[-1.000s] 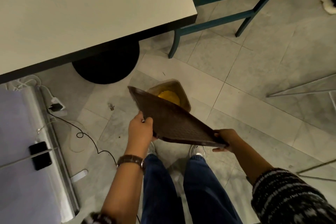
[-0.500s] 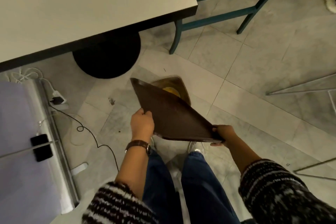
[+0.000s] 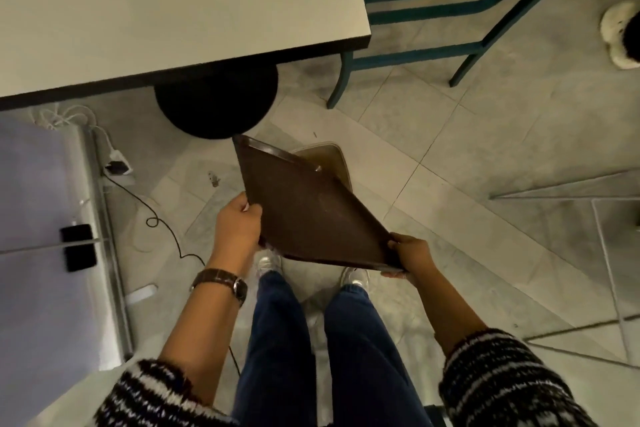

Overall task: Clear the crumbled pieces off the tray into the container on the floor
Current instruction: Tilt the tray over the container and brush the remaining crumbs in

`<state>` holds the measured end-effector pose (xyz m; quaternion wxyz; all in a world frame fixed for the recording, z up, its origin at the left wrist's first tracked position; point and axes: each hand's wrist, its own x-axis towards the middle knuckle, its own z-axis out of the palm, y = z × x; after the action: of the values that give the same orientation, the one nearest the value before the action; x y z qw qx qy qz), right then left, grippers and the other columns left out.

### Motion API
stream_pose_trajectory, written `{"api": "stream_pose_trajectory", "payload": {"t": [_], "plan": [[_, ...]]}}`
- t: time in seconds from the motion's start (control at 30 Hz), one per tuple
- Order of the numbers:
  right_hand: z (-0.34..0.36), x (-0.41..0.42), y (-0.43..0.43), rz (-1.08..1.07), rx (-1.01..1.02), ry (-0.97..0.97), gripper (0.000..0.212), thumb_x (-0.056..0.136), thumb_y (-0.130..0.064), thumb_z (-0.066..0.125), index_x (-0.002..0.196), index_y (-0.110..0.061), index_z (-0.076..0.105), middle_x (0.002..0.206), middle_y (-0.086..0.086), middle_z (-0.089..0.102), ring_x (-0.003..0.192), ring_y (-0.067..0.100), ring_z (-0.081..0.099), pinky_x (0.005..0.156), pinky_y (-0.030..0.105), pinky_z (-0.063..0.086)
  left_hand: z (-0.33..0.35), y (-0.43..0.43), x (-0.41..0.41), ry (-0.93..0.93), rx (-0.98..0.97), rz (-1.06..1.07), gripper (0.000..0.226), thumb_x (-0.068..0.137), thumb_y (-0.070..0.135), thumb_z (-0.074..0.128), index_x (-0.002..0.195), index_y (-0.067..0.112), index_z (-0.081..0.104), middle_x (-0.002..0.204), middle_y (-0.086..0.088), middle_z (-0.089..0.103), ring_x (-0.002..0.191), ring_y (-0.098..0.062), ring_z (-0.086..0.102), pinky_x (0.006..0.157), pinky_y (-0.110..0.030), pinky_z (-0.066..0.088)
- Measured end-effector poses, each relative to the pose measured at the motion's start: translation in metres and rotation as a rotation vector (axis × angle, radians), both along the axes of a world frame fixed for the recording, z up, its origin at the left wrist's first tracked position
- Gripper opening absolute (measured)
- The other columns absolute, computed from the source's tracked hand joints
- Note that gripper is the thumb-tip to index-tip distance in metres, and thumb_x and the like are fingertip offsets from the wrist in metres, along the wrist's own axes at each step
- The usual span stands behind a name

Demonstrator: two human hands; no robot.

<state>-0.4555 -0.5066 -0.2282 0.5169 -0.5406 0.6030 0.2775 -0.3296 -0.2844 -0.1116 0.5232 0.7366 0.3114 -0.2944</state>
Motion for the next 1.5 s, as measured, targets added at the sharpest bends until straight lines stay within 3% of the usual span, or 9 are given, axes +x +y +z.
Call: {"api": "stream_pose_trajectory", "payload": {"t": [0.1,0.23,0.33,0.53,0.7,0.97,1.13,1.3,1.5], "plan": [[0.047,-0.011,0.008,0.163,-0.064,-0.030,0.036,0.098,-0.014,0.045,0.133,-0.013,0.051,0.126,0.018,0.059,0.095,0.039,0.065,0.074,0.046,0.059,0.041,0.028,-0.024,0.071,-0.051,0.008,0.047,0.092,0.002,0.046,0.138,0.012,0.042,0.119,-0.008,0.059,0.094,-0.024,0.060,0.066,-0.033,0.051],[0.112,-0.027,0.010,0.600,-0.093,-0.049,0.044,0.095,-0.023,0.052,0.137,-0.012,0.047,0.142,0.011,0.048,0.123,0.031,0.050,0.101,0.038,0.044,0.107,0.065,-0.070,0.068,-0.113,0.075,0.040,0.091,-0.002,0.044,0.125,0.018,0.054,0.106,-0.006,0.063,0.089,-0.019,0.061,0.066,-0.033,0.049],[0.157,-0.025,0.009,0.695,0.025,-0.085,0.043,0.094,-0.040,0.050,0.125,-0.012,0.057,0.132,0.010,0.056,0.119,0.029,0.054,0.101,0.039,0.045,0.153,0.094,-0.092,0.068,-0.142,0.152,0.031,0.090,-0.001,0.046,0.114,0.014,0.060,0.107,-0.010,0.063,0.091,-0.022,0.060,0.057,-0.031,0.054],[0.220,-0.006,0.009,0.317,0.516,-0.301,0.060,0.088,-0.051,0.054,0.129,-0.007,0.055,0.131,0.018,0.057,0.114,0.029,0.058,0.104,0.043,0.043,0.239,0.152,-0.126,0.002,-0.334,0.192,0.027,0.089,0.001,0.045,0.107,0.010,0.064,0.088,-0.014,0.073,0.068,-0.023,0.070,0.052,-0.028,0.058],[0.288,0.036,0.028,0.236,0.596,-0.496,0.045,0.093,-0.031,0.052,0.128,-0.002,0.054,0.110,0.018,0.069,0.091,0.028,0.071,0.074,0.035,0.058,0.300,0.175,-0.123,-0.107,-0.442,0.070,0.038,0.067,0.021,0.072,0.104,0.014,0.067,0.094,-0.014,0.074,0.068,-0.023,0.072,0.054,-0.029,0.059],[0.338,0.088,0.068,0.103,0.492,-0.656,0.041,0.095,-0.024,0.052,0.131,-0.004,0.049,0.127,0.019,0.059,0.117,0.033,0.056,0.095,0.043,0.048,0.329,0.220,-0.068,-0.322,-0.582,0.288,0.065,0.045,0.035,0.089,0.101,0.008,0.067,0.083,-0.008,0.072,0.067,-0.014,0.069,0.065,-0.027,0.060],[0.343,0.129,0.108,-0.011,0.442,-0.788,0.051,0.094,-0.031,0.053,0.138,-0.010,0.038,0.129,0.011,0.057,0.109,0.026,0.059,0.083,0.040,0.051,0.304,0.231,-0.016,-0.500,-0.716,0.544,0.041,0.091,0.026,0.051,0.128,0.008,0.054,0.122,-0.006,0.063,0.103,-0.013,0.066,0.085,-0.027,0.055],[0.327,0.173,0.170,-0.062,0.278,-0.866,0.056,0.095,-0.036,0.048,0.144,-0.019,0.029,0.139,0.006,0.048,0.124,0.028,0.050,0.108,0.048,0.038,0.260,0.200,0.018,-0.421,-0.615,0.480,0.040,0.092,0.019,0.052,0.132,0.011,0.050,0.127,-0.009,0.060,0.107,-0.021,0.061,0.086,-0.035,0.051],[0.298,0.218,0.240,-0.276,0.091,-0.762,0.055,0.093,-0.042,0.049,0.142,-0.022,0.031,0.139,0.008,0.049,0.125,0.029,0.050,0.108,0.050,0.038,0.223,0.220,0.072,-0.302,-0.313,0.323,0.038,0.098,0.022,0.042,0.135,0.025,0.036,0.121,-0.015,0.058,0.076,-0.028,0.068,0.048,-0.037,0.058]]}}
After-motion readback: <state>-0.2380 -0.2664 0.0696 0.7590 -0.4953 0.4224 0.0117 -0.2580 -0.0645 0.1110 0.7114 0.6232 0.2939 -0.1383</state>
